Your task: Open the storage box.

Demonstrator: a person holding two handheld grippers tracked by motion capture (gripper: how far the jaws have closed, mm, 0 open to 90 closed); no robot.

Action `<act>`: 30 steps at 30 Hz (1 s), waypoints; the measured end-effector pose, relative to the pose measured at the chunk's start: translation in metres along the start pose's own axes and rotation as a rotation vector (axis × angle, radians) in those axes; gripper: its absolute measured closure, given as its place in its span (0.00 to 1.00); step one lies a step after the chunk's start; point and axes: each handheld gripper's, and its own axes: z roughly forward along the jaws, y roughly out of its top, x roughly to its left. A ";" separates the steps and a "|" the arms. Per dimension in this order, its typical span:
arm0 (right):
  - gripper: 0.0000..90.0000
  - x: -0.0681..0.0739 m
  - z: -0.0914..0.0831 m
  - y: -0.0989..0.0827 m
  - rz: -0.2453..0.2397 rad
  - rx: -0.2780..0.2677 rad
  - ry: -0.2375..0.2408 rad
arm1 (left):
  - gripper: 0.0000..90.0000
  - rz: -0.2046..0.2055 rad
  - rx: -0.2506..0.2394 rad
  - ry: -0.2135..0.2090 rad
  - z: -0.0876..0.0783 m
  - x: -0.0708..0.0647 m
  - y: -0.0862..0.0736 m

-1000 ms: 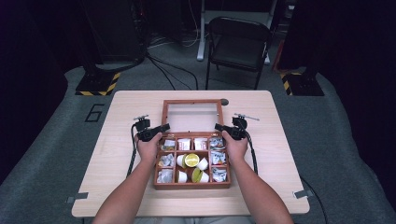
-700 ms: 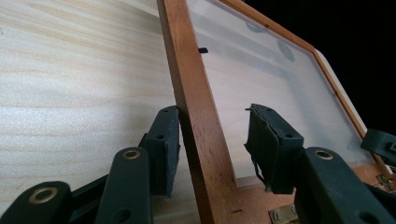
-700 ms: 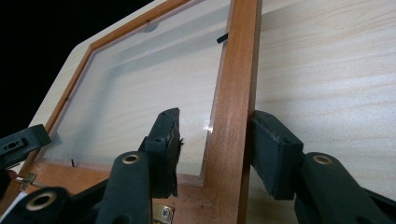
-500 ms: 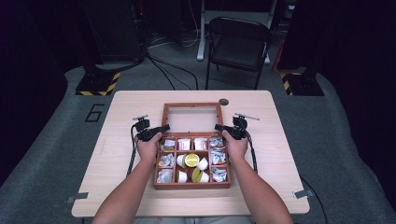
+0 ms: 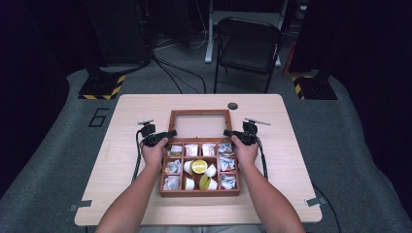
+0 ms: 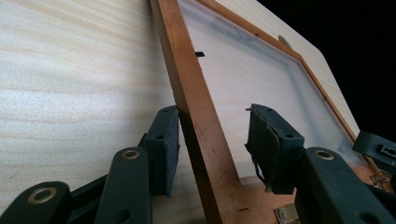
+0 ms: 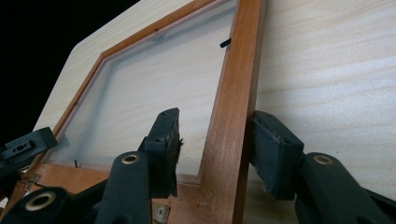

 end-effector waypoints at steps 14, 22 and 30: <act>0.56 -0.001 0.000 0.000 0.017 0.007 0.002 | 0.55 0.022 -0.010 0.015 0.002 -0.003 -0.001; 0.47 0.007 -0.008 0.000 -0.065 -0.033 -0.053 | 0.47 0.033 -0.034 0.014 -0.012 -0.008 0.004; 0.47 0.034 -0.035 0.000 -0.273 -0.077 -0.077 | 0.48 0.143 -0.010 0.032 -0.037 -0.025 0.005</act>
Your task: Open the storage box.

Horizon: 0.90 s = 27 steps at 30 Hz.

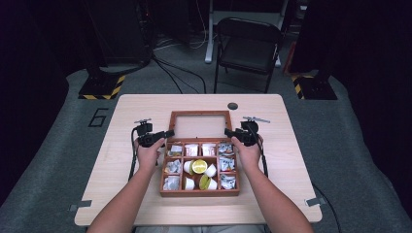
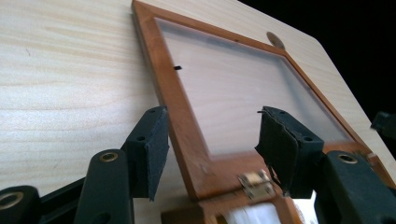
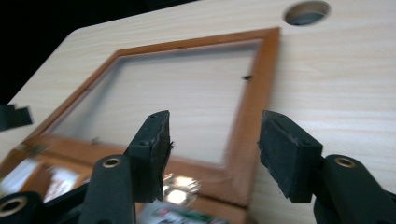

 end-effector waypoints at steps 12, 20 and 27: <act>0.42 0.054 -0.029 -0.015 -0.304 0.060 0.040 | 0.48 0.118 0.006 -0.052 -0.037 -0.026 -0.012; 0.39 0.065 -0.036 -0.033 -0.340 0.075 0.066 | 0.48 0.140 -0.003 -0.085 -0.054 -0.027 -0.023; 0.37 0.075 -0.037 -0.044 -0.372 0.101 0.130 | 0.47 0.151 -0.006 -0.081 -0.064 -0.026 -0.031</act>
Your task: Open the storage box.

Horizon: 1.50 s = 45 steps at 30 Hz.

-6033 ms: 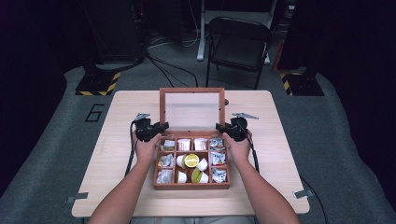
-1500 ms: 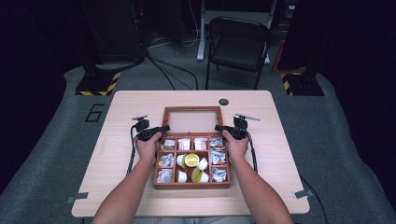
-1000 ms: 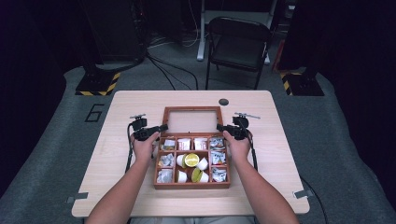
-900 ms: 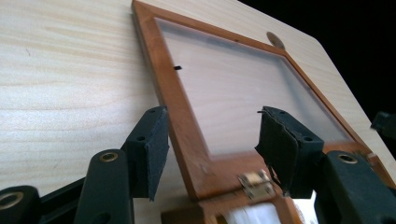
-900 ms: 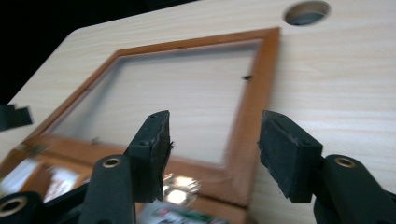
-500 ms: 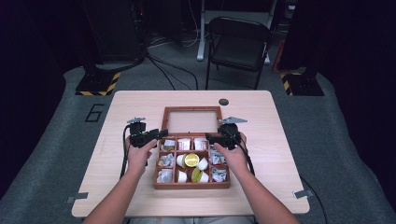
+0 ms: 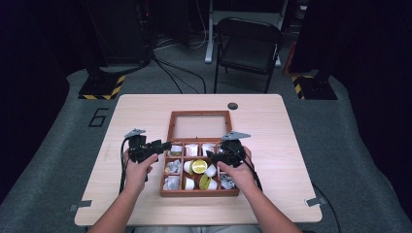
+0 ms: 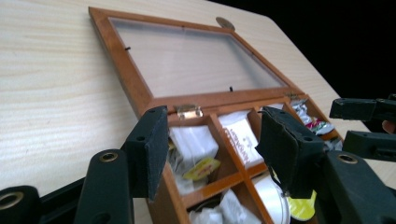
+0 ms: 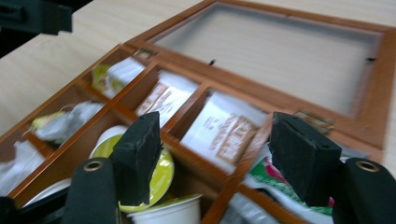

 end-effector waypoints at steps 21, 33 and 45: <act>0.36 0.034 0.028 -0.015 -0.110 0.156 0.103 | 0.47 0.017 -0.022 0.015 -0.015 0.002 -0.005; 0.37 0.042 0.037 -0.015 -0.158 0.209 0.112 | 0.47 -0.010 -0.045 0.010 -0.022 0.006 -0.006; 0.36 0.043 0.043 -0.014 -0.185 0.260 0.108 | 0.47 -0.023 -0.059 0.002 -0.024 0.006 -0.006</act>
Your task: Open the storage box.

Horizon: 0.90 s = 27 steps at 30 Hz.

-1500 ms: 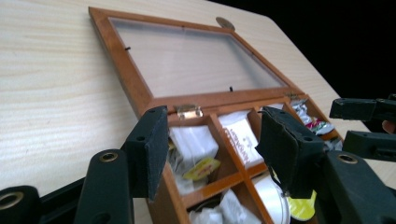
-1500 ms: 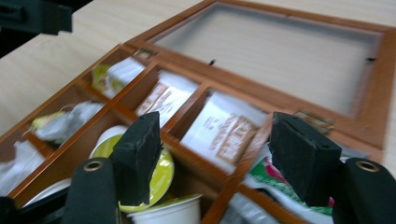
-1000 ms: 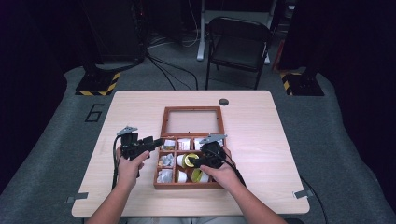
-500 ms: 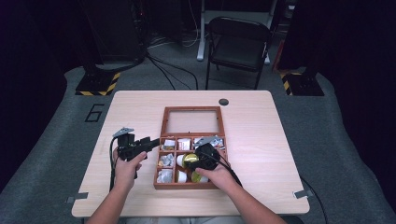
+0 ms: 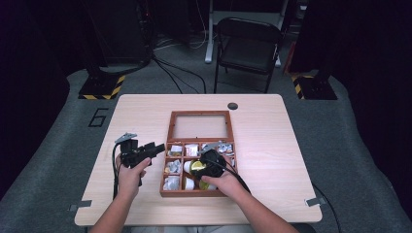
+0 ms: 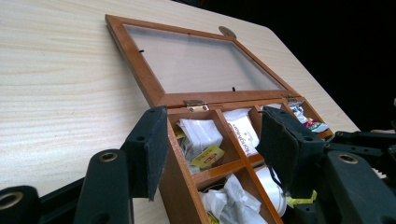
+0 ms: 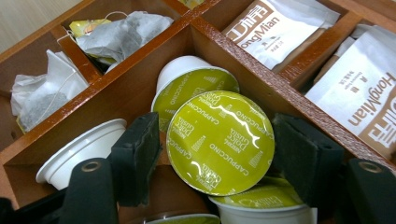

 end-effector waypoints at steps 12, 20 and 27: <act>0.41 0.000 0.001 0.001 0.010 -0.002 0.012 | 0.47 -0.003 -0.004 0.005 0.000 0.004 0.000; 0.41 0.006 -0.018 0.011 -0.002 -0.044 0.055 | 0.47 -0.007 -0.005 0.007 -0.001 0.006 0.001; 0.41 -0.001 -0.043 0.017 0.003 -0.092 0.054 | 0.47 -0.012 -0.001 0.011 0.001 0.007 0.001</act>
